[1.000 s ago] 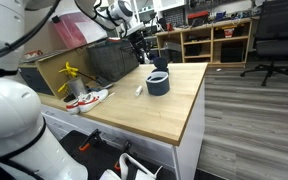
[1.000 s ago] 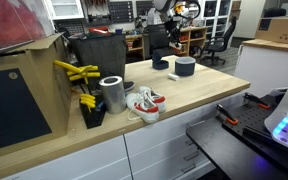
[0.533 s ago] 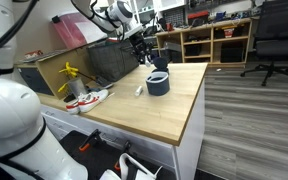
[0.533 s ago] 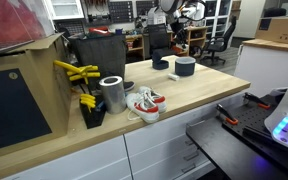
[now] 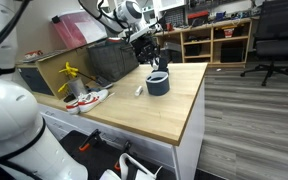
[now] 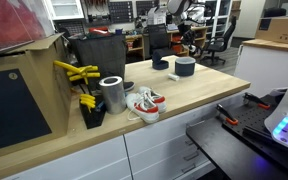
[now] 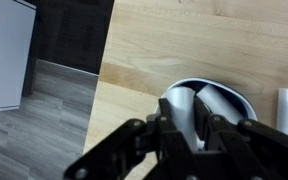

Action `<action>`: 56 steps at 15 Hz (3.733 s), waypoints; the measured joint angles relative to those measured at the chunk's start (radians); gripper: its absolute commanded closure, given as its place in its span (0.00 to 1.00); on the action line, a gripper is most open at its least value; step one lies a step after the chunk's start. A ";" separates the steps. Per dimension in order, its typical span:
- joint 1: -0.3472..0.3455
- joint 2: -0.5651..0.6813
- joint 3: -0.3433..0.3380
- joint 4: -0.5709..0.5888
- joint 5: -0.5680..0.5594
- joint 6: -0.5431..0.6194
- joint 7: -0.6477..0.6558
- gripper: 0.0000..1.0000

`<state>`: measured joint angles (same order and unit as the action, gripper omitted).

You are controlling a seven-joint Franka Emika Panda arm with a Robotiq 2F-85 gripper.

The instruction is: Put one white object in the bowl on the right.

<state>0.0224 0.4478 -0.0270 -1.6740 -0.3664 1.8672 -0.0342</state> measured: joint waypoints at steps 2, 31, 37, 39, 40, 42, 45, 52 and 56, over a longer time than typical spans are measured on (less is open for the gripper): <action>0.001 0.013 0.001 0.008 0.011 0.001 0.006 0.93; 0.047 0.127 0.049 0.196 0.078 -0.010 -0.007 0.00; 0.120 0.098 0.093 0.215 0.076 -0.019 -0.026 0.00; 0.144 0.076 0.106 0.214 0.076 -0.040 -0.037 0.00; 0.152 0.060 0.112 0.213 0.076 -0.054 -0.043 0.00; 0.161 0.023 0.123 0.207 0.076 -0.086 -0.051 0.00; 0.167 -0.042 0.137 0.179 0.077 -0.126 -0.063 0.00; 0.180 -0.191 0.200 0.000 0.161 -0.169 -0.062 0.00; 0.183 -0.205 0.207 -0.029 0.174 -0.171 -0.062 0.00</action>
<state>0.2050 0.2425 0.1805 -1.7027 -0.1919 1.6960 -0.0959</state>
